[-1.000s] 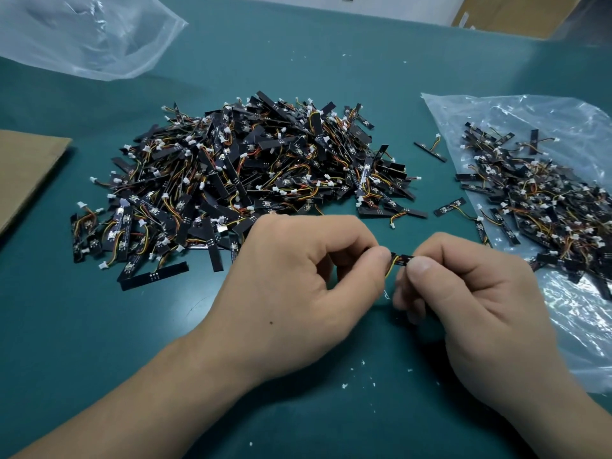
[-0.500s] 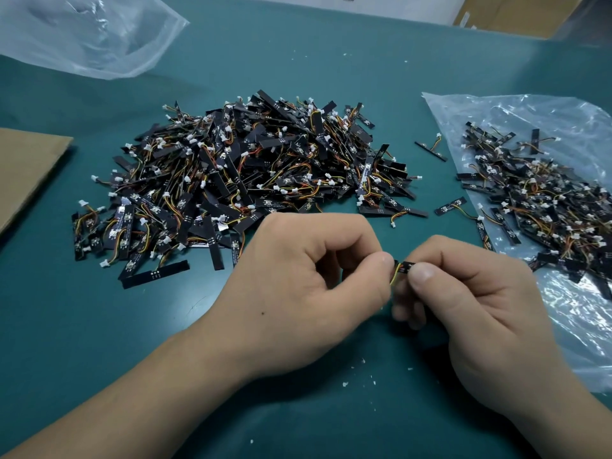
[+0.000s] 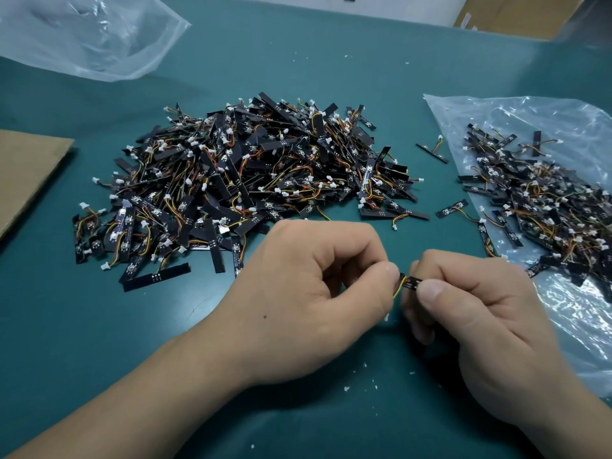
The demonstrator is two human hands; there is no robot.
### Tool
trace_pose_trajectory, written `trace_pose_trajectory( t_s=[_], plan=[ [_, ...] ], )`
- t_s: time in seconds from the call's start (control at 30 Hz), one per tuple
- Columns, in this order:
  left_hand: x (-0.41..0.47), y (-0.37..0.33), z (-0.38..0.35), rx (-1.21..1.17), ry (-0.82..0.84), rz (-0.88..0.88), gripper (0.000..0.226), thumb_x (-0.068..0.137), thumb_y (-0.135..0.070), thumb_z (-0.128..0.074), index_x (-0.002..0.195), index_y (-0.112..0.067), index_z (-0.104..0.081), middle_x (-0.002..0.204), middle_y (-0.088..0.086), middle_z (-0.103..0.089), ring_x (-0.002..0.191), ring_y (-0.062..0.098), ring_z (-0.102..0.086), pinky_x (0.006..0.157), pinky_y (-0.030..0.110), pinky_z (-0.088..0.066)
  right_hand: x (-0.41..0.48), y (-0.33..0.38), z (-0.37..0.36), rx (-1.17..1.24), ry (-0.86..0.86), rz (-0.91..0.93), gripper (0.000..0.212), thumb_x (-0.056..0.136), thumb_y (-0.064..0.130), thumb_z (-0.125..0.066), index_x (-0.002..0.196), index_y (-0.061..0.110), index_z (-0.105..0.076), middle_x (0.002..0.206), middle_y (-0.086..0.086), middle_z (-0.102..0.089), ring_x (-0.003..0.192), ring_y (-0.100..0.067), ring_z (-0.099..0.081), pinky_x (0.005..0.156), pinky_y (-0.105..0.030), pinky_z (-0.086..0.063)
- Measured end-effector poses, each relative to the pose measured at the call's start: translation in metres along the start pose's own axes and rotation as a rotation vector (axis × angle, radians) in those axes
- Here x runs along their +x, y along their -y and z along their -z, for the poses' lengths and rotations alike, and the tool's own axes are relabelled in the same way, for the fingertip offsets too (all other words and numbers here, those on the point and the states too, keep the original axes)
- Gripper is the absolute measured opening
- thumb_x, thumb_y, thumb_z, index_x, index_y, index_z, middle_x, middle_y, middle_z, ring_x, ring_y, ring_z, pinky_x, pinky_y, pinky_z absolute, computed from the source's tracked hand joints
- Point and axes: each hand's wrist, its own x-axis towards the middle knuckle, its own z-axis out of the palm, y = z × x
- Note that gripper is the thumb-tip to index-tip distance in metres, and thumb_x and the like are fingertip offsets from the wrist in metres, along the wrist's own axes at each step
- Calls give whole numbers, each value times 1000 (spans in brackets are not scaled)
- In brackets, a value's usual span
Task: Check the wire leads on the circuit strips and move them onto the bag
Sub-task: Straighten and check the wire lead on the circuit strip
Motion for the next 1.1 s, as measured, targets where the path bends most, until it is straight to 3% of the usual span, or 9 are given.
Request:
trace_pose_trajectory(
  t_s=[0.53,0.83,1.1],
  plan=[
    [0,-2,2,-41,27,-2,24,87,-16,-62,64,-13,-59,51,1,-51,45,13,-42,46,20,-34,0,0,0,14,20,0,35,92,31,-48,60,14,-50,51,-7,-48,48,-29,-45,45,-39,-35],
    [0,-3,3,-45,52,-1,23,86,-14,-63,63,-17,-61,52,-2,-51,46,4,-39,47,18,-33,0,1,-1,26,15,8,30,91,29,-48,63,19,-54,52,0,-54,46,-25,-49,44,-35,-38],
    [-1,-1,1,-9,53,-21,24,87,-14,-62,63,-16,-59,52,1,-52,45,11,-42,45,23,-34,-1,1,0,39,78,28,33,89,27,-48,58,16,-49,48,0,-48,44,-25,-44,44,-29,-33]
  ],
)
